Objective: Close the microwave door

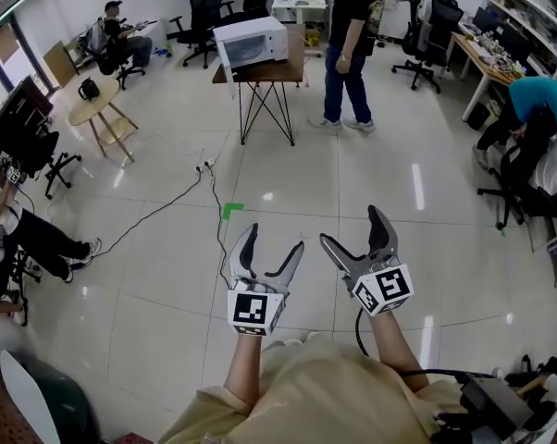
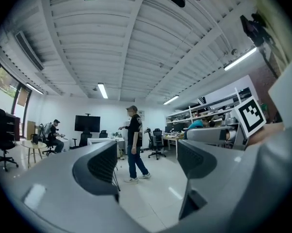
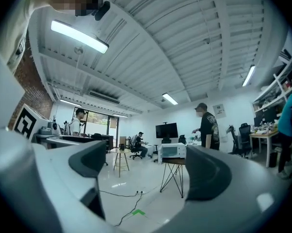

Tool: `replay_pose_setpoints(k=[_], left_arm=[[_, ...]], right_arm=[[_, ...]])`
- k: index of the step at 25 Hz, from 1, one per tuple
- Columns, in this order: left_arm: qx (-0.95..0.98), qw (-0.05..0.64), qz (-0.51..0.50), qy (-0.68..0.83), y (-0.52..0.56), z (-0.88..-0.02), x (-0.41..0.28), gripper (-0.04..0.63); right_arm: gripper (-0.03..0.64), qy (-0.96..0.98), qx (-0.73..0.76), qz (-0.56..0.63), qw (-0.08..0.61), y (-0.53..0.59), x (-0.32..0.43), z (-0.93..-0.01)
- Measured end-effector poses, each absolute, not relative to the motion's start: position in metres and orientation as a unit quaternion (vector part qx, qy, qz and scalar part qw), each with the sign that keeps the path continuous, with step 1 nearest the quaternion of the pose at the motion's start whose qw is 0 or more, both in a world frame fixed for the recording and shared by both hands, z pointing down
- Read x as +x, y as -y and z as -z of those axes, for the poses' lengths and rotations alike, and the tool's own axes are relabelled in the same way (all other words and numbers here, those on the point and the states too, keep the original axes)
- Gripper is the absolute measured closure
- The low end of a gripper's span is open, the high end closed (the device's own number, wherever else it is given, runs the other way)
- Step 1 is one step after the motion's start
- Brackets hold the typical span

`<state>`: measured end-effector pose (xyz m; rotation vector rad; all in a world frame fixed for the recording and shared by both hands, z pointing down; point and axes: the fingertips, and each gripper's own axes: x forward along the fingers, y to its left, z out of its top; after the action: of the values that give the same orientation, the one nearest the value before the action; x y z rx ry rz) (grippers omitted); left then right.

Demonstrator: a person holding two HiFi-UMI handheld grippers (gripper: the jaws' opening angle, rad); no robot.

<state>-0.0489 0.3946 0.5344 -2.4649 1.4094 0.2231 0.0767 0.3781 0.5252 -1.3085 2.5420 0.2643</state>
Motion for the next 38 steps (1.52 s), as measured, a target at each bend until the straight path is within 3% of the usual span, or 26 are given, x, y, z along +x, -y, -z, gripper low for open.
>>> replay_pose_setpoints(k=[11,31,38], left_arm=[[-0.827,0.132,-0.065,-0.543,-0.357,-0.521,-0.028,0.201],[-0.849,0.162,-0.065,-0.499,-0.231,-0.530,-0.159,0.201],[-0.850,0.151,-0.073,-0.500,-0.201,-0.527,-0.179,0.201]], right_arm=[[0.115,-0.897,-0.411,-0.070,0.149,-0.332,0.108,-0.520],[0.117,-0.889,-0.421,-0.094,0.152,-0.210,-0.045,-0.523],[0.117,-0.889,-0.428,-0.085,0.143,-0.181,-0.057,-0.524]])
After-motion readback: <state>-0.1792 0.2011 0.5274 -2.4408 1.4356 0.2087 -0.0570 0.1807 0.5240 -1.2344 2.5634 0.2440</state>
